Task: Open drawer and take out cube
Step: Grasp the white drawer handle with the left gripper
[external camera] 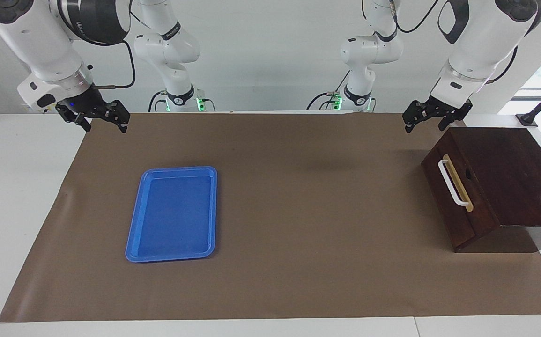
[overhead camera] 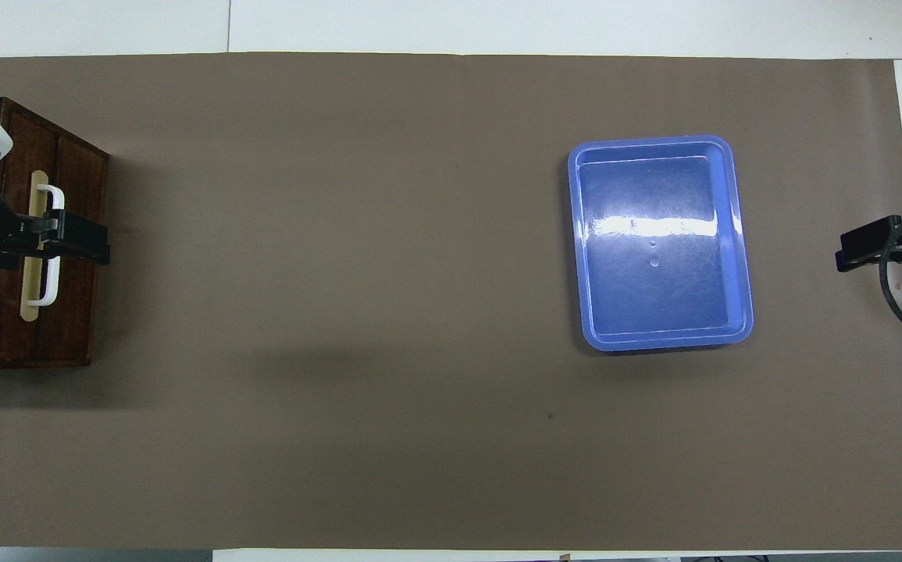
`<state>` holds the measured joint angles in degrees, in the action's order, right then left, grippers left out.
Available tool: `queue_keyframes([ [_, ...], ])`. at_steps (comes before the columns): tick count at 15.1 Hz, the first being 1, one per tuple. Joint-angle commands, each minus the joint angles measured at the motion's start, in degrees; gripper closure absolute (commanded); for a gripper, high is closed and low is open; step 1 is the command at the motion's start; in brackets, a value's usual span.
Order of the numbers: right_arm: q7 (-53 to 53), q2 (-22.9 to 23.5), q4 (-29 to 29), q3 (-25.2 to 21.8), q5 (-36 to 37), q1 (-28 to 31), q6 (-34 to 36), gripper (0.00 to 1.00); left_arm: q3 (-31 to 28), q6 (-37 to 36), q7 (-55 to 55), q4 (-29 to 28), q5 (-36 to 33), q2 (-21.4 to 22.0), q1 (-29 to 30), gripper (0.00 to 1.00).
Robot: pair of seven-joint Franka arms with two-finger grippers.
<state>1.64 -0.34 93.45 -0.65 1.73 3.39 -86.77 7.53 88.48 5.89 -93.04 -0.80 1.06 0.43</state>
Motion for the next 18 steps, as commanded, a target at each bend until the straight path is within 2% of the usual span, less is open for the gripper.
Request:
queue_keyframes([
  [1,1.2,-1.2,1.5,0.4,0.8,0.7,-0.7,0.00,-0.1,-0.8,-0.9,1.0,0.6,-0.4,0.1,0.00],
  [10,1.1,-1.2,1.5,0.4,0.8,0.7,-0.7,0.00,0.0,0.2,-0.3,0.4,0.0,0.2,0.8,0.00],
  [11,1.1,-1.2,1.5,0.4,0.8,0.7,-0.7,0.00,0.0,2.0,-0.7,0.0,-1.4,0.3,0.7,0.00],
  [13,1.1,-1.2,1.5,0.4,0.8,0.7,-0.7,0.00,0.2,10.9,-0.9,-4.6,-6.9,0.4,-0.1,0.00],
  [18,1.3,-1.2,1.6,0.3,0.8,0.7,-0.6,0.00,0.3,28.1,-0.7,-13.7,-21.8,-2.8,-1.1,0.00],
])
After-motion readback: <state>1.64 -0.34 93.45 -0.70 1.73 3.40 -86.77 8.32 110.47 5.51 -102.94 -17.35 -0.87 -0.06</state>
